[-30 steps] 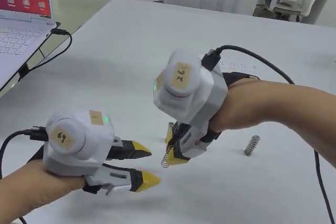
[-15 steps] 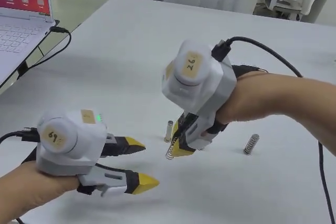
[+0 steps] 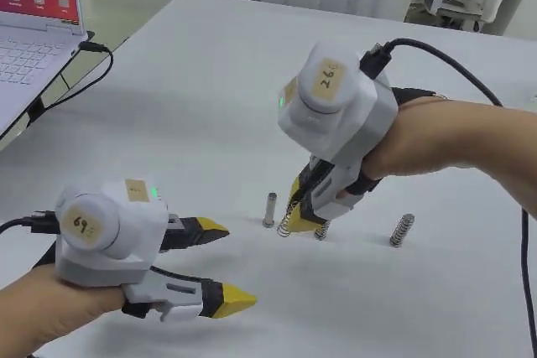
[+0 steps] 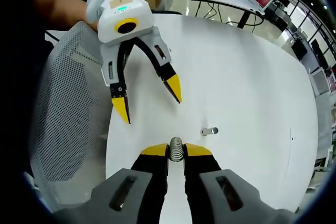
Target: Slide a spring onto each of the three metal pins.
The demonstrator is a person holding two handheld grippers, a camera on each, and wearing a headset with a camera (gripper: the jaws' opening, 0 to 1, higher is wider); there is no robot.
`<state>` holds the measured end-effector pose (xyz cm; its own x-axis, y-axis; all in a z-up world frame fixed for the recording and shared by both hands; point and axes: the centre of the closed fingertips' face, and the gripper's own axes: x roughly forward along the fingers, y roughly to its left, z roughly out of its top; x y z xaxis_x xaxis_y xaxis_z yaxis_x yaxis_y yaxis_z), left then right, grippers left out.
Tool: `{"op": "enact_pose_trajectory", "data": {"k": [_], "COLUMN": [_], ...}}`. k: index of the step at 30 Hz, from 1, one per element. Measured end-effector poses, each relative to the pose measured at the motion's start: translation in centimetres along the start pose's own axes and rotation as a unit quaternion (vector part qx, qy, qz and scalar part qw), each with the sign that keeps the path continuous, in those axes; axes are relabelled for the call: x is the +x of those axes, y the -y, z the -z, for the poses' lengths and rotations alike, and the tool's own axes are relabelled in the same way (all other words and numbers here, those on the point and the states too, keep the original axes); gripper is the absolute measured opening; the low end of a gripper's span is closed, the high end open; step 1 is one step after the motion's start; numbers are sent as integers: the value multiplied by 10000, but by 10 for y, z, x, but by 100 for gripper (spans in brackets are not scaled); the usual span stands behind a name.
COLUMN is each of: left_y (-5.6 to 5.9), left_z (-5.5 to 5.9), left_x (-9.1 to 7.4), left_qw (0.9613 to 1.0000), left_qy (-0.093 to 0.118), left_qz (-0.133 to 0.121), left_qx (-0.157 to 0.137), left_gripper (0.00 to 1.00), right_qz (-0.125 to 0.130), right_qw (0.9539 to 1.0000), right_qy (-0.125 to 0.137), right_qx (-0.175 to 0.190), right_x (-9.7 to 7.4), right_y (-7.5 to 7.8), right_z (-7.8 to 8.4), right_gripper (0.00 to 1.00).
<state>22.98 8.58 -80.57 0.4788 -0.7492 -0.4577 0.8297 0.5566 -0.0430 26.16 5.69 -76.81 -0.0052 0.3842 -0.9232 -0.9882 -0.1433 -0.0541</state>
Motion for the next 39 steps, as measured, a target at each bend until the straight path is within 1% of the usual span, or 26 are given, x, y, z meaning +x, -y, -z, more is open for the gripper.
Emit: {"op": "enact_pose_trajectory", "data": {"k": [8, 16, 23, 27, 31, 34, 39], "left_y": [5, 9, 9, 9, 9, 10, 9], "left_z": [1, 1, 0, 0, 0, 1, 0], "left_x": [0, 0, 1, 2, 2, 3, 2], "left_qw": [10000, 9999, 9999, 9999, 9999, 9999, 9999], "left_qy": [21, 32, 56, 53, 50, 52, 75], "left_qz": [56, 105, 114, 130, 119, 124, 107], "left_qx": [11, 7, -2, 15, 4, 3, -8], "left_gripper": [56, 57, 59, 60, 60, 61, 62], "right_qz": [98, 119, 183, 266, 272, 329, 357], "right_qw": [9999, 9999, 9998, 9996, 9995, 9993, 9992], "right_qy": [-12, -43, -59, -97, -96, -173, -143], "right_qx": [47, 38, 80, 84, 106, 55, 68], "right_x": [-6, -6, -6, -5, -1, 4, 7], "right_y": [12, 19, 31, 38, 43, 49, 54], "right_z": [1, 0, 0, -1, -2, -1, -4], "right_gripper": [8, 8, 8, 8, 8, 8, 8]}}
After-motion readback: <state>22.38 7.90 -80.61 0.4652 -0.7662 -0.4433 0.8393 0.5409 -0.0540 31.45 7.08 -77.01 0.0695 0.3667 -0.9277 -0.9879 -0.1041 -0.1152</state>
